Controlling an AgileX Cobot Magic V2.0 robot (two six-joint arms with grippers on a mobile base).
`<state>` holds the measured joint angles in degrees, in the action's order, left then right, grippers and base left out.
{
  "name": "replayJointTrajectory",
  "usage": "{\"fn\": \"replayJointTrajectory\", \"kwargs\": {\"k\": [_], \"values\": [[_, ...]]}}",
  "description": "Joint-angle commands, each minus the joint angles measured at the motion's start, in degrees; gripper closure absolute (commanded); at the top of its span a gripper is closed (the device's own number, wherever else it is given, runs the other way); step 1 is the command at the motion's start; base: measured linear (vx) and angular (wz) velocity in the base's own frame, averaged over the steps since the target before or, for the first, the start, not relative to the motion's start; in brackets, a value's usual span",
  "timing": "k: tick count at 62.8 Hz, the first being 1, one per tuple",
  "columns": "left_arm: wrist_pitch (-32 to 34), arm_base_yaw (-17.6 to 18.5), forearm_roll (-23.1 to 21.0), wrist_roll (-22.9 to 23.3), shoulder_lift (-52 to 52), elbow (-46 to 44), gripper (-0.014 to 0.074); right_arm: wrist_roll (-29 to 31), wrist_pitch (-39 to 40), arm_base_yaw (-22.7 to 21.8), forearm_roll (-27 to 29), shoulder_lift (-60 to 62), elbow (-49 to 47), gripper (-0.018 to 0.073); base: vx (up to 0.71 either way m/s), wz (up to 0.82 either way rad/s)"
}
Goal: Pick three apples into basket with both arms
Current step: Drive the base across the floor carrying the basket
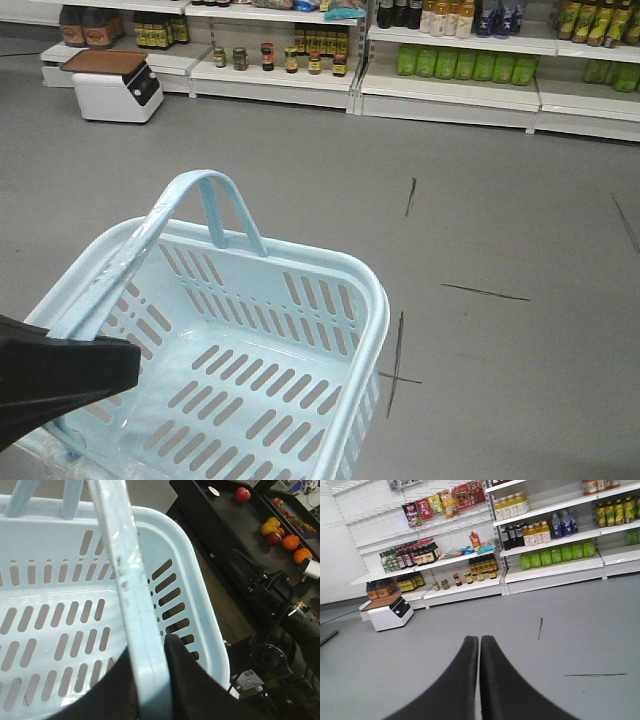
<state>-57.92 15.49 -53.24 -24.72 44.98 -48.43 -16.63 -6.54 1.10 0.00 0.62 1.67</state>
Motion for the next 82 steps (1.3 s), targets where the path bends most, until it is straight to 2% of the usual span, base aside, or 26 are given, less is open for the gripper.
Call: {"fn": "replayJointTrajectory", "kwargs": {"k": [1,82], "values": [[2.7,0.1,-4.3,-0.2,-0.5,-1.9,0.0604,0.3,4.0,-0.4,-0.4,0.6,0.7,0.0564,0.26,-0.30],[2.7,0.1,-4.3,-0.2,-0.5,-1.9,0.0604,0.3,4.0,-0.4,-0.4,0.6,0.7,0.0564,0.23,-0.26]]}}
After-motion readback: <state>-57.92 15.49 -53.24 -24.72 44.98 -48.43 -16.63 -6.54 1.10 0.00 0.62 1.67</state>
